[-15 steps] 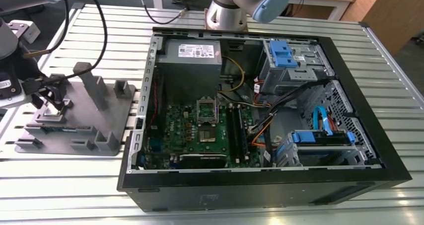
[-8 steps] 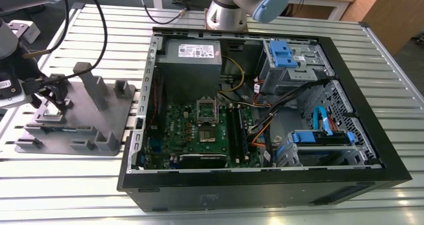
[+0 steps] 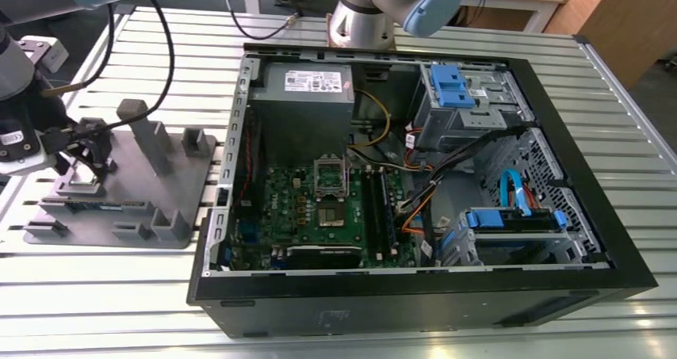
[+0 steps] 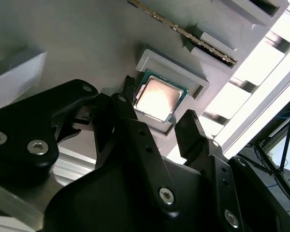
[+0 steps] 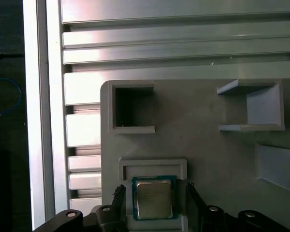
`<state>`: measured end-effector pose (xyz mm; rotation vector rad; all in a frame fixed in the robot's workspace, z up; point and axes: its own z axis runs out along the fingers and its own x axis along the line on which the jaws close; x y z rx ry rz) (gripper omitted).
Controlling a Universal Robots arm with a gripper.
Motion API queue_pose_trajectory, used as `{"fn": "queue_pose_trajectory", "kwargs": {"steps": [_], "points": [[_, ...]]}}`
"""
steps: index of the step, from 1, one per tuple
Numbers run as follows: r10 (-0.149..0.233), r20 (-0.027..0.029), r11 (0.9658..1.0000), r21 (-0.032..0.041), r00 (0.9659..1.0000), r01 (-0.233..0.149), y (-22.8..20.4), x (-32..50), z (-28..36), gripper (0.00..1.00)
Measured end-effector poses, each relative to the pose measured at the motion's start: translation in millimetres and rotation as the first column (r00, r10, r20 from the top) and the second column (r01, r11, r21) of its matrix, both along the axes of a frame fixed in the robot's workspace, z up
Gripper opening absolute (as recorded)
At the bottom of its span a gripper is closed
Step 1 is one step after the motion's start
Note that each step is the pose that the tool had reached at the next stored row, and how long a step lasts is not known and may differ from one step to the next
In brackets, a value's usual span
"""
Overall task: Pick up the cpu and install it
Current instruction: 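Pick up the cpu and move it towards the insertion slot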
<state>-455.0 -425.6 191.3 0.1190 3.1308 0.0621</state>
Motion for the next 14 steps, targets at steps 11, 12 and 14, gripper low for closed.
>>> {"fn": "queue_pose_trajectory", "kwargs": {"steps": [11,12,14], "points": [[0.0,-0.0004,1.0,-0.0012,1.0,0.0,0.1,1.3,-7.0,0.6],[0.0,-0.0003,1.0,-0.0012,1.0,0.0,0.1,1.2,-7.1,0.6],[0.0,-0.0003,1.0,-0.0012,1.0,0.0,0.1,1.0,-7.2,0.6]]}}
